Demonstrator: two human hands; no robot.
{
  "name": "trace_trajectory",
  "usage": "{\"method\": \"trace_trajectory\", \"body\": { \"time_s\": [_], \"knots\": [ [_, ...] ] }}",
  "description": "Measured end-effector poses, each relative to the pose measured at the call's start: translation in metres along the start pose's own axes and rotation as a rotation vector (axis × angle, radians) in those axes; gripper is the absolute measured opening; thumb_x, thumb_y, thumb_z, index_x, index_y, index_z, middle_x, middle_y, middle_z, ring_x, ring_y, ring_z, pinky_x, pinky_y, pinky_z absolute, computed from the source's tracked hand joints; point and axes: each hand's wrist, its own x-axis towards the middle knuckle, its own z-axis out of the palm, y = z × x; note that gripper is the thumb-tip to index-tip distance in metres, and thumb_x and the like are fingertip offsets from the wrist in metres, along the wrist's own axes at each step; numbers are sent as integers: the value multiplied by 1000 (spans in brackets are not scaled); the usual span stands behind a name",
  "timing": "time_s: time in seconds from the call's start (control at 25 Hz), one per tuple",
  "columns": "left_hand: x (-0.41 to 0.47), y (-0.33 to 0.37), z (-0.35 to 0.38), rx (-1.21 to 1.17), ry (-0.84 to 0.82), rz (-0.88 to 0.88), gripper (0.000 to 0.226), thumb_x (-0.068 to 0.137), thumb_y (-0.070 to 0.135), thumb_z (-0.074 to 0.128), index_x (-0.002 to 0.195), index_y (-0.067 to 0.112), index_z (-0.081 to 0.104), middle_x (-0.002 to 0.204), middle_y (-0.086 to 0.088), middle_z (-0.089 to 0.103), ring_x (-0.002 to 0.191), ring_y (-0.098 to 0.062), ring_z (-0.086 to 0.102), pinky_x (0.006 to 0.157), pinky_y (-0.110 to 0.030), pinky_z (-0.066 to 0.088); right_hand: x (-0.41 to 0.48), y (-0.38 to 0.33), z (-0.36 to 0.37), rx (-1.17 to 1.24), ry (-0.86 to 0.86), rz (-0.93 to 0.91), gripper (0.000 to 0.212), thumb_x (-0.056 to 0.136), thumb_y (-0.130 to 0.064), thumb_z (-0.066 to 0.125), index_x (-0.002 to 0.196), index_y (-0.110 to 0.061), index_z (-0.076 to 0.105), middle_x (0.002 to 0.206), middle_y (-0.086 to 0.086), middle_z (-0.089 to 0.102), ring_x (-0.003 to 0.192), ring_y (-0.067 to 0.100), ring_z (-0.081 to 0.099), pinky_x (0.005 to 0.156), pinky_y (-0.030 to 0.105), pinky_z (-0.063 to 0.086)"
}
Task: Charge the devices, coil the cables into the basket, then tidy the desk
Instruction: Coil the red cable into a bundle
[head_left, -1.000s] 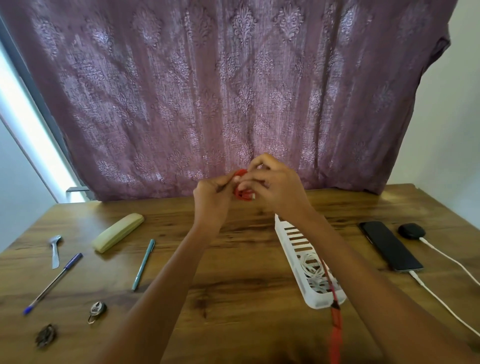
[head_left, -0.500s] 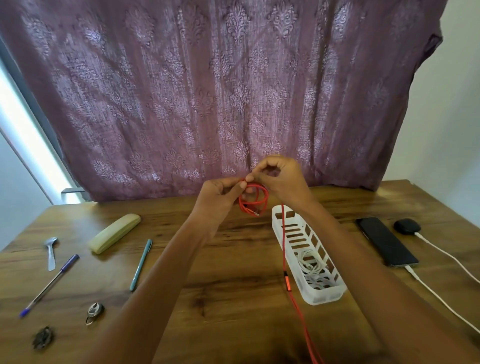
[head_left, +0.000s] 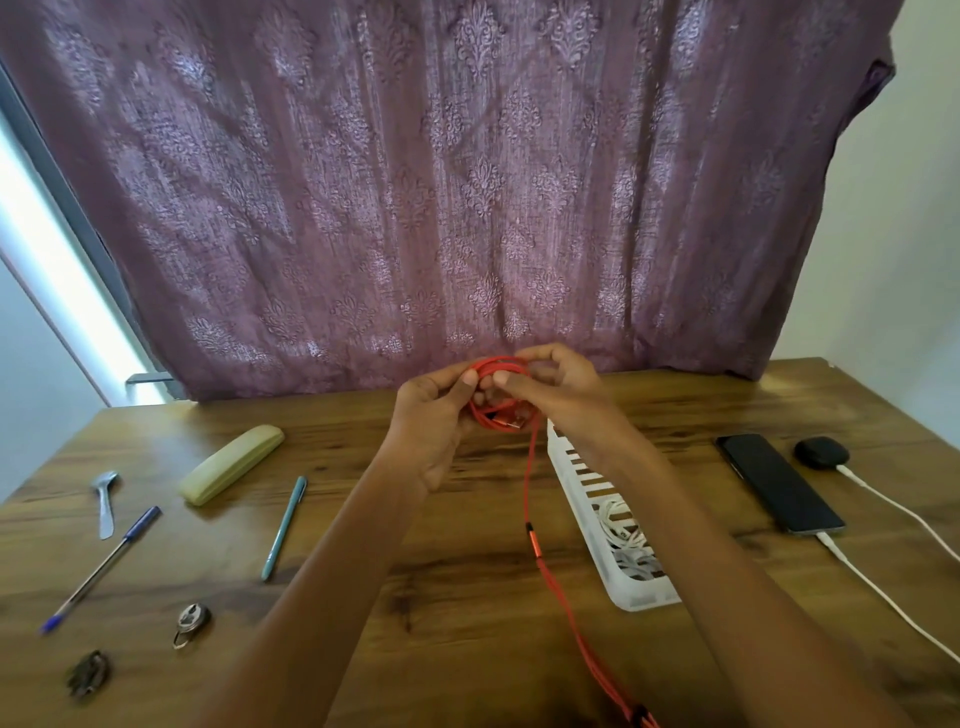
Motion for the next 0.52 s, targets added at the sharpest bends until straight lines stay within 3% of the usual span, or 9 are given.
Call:
{"method": "trace_trajectory", "body": {
  "time_s": [0.08, 0.16, 0.24, 0.36, 0.44, 0.52],
  "knots": [
    [-2, -4, 1, 7, -37, -11, 23, 96, -1, 40, 106, -1, 61, 62, 7, 65, 57, -1, 60, 73, -33, 58, 6, -6, -11, 16, -105, 30, 34, 75, -6, 74, 105, -3, 58, 97, 17, 69, 87, 27, 66, 85, 39, 52],
    [-4, -7, 3, 34, -41, -11, 24, 95, -3, 39, 102, 3, 62, 65, 3, 65, 58, -1, 59, 74, -27, 57, 7, -15, -18, -134, -192, 13, 30, 74, 1, 74, 100, -3, 62, 94, 18, 69, 81, 22, 67, 77, 33, 56],
    [-3, -9, 4, 55, -43, 8, 26, 95, -4, 39, 99, 8, 62, 72, -2, 63, 62, -2, 60, 74, -23, 56, 7, -23, -16, -389, -182, -85, 18, 76, -2, 72, 92, -8, 67, 86, 10, 70, 74, 14, 66, 71, 27, 55],
    [0, -10, 5, 110, -28, 61, 27, 95, -6, 38, 96, 10, 61, 68, 2, 63, 61, 0, 60, 70, -20, 56, 11, -24, -13, -675, -143, -196, 12, 84, -12, 64, 91, -7, 72, 86, 10, 72, 82, 22, 67, 80, 39, 54],
    [0, -9, 6, 172, 2, 90, 28, 94, -7, 39, 95, 11, 61, 66, 2, 62, 58, 1, 58, 66, -17, 54, 11, -22, -12, -692, -173, -197, 13, 86, -16, 63, 89, -7, 72, 85, 13, 72, 85, 28, 67, 83, 47, 51],
    [3, -8, 8, 254, 39, 110, 29, 94, -6, 40, 93, 13, 62, 69, 0, 62, 59, 0, 58, 67, -17, 53, 11, -19, -10, -499, -175, -133, 10, 84, -15, 67, 91, -8, 70, 89, 17, 72, 89, 32, 67, 86, 49, 52]
  ]
}}
